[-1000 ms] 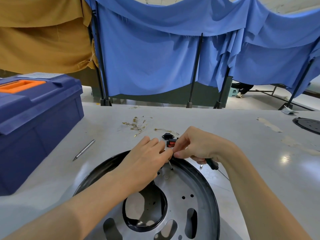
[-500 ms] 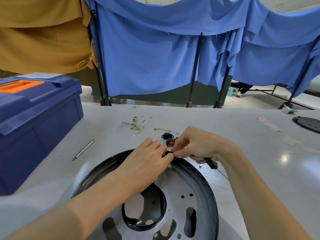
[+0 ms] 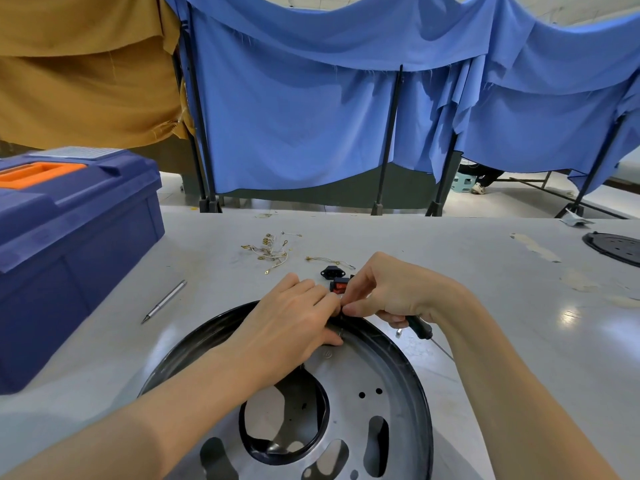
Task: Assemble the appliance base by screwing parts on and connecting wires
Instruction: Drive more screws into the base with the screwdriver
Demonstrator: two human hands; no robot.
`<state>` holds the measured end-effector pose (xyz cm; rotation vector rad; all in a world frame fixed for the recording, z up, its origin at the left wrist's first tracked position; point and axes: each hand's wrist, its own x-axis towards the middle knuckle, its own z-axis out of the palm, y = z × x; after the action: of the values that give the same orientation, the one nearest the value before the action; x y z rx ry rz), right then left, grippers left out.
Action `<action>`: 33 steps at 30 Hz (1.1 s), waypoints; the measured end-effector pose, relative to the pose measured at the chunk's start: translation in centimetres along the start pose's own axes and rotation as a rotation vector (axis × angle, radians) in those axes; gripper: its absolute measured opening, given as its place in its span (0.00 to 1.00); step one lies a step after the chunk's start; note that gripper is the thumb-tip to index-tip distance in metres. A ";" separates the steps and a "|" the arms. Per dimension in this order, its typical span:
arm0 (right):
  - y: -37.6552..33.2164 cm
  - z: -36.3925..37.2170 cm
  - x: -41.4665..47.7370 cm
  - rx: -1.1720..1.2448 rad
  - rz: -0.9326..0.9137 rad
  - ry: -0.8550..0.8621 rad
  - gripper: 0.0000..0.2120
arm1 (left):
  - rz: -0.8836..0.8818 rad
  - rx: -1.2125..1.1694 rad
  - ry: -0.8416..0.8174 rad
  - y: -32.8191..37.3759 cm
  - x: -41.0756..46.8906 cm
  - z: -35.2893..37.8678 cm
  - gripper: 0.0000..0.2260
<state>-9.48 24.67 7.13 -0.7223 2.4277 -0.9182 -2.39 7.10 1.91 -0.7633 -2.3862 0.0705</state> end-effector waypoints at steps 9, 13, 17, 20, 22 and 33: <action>0.1 0.0 0.1 0.014 0.010 0.002 0.05 | -0.033 -0.181 -0.012 -0.2 -0.3 0.2 0.07; 0.1 0.0 0.2 0.018 0.014 0.006 0.05 | -0.016 -0.177 -0.012 -0.1 -0.3 0.2 0.06; 0.2 0.0 0.1 0.009 0.012 0.009 0.06 | 0.016 -0.175 -0.034 0.0 -0.2 0.0 0.04; 0.2 0.0 0.1 0.011 0.005 0.008 0.05 | 0.046 -0.138 -0.064 0.1 0.0 -0.1 0.04; 0.2 0.0 0.2 0.013 0.006 0.009 0.05 | 0.068 -0.086 -0.092 0.2 0.1 -0.1 0.05; 0.1 0.0 0.1 0.026 0.005 0.008 0.06 | -0.003 -0.220 -0.171 -0.2 -0.2 -0.7 0.02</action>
<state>-9.59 24.72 7.02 -0.7041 2.4193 -0.9504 -1.98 6.72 2.42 -0.8854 -2.5865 -0.1355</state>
